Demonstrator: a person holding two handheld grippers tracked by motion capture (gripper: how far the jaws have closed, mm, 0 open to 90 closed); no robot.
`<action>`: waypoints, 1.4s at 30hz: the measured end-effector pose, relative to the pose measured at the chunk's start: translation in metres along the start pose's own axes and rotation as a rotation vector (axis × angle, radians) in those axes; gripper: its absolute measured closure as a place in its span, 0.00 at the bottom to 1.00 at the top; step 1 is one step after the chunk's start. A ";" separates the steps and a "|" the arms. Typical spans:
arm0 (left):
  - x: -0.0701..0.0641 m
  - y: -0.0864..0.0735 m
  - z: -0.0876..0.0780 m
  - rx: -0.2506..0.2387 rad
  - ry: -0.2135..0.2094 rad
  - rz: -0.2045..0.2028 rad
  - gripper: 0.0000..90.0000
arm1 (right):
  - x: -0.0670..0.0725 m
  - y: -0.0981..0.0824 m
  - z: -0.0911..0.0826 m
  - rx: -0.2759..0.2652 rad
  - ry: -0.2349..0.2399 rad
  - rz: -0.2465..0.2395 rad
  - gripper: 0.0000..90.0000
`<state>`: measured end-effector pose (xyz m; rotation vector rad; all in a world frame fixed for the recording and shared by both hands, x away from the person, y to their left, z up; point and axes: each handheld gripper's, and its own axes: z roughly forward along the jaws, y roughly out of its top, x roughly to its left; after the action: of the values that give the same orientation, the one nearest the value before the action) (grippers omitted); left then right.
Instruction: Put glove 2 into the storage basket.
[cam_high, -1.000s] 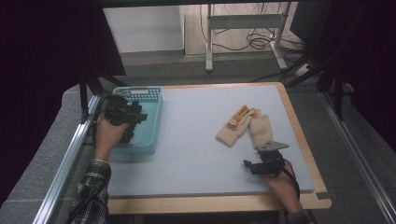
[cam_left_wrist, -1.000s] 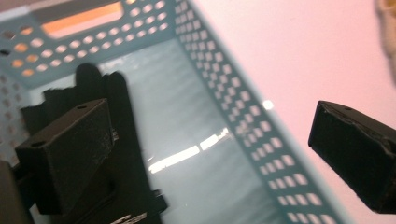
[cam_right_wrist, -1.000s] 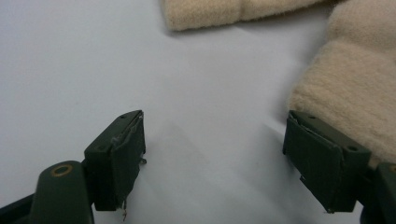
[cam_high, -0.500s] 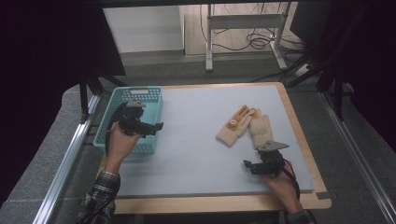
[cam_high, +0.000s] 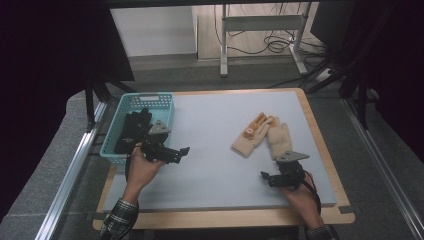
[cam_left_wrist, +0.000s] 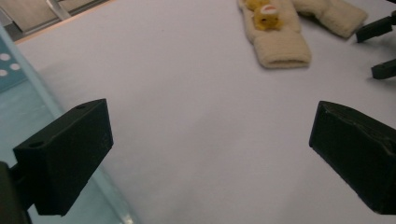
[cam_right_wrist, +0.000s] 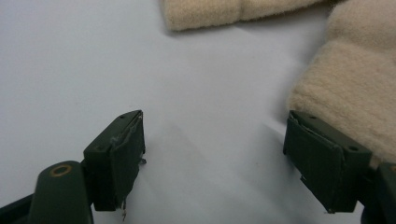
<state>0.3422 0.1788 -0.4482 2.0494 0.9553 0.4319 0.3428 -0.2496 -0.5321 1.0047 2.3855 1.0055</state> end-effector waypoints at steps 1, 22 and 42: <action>-0.003 -0.002 0.001 -0.002 -0.002 0.003 0.00 | 0.000 0.000 0.000 -0.001 -0.001 0.002 0.23; -0.055 -0.053 0.040 0.014 -0.071 0.033 0.00 | 0.000 0.000 0.000 -0.001 -0.002 0.002 0.23; -0.050 -0.082 0.063 0.153 -0.024 0.006 0.00 | 0.000 0.000 0.000 0.001 0.002 0.000 0.22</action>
<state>0.3076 0.1388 -0.5496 2.1903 0.9945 0.3460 0.3427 -0.2495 -0.5321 1.0044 2.3874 1.0060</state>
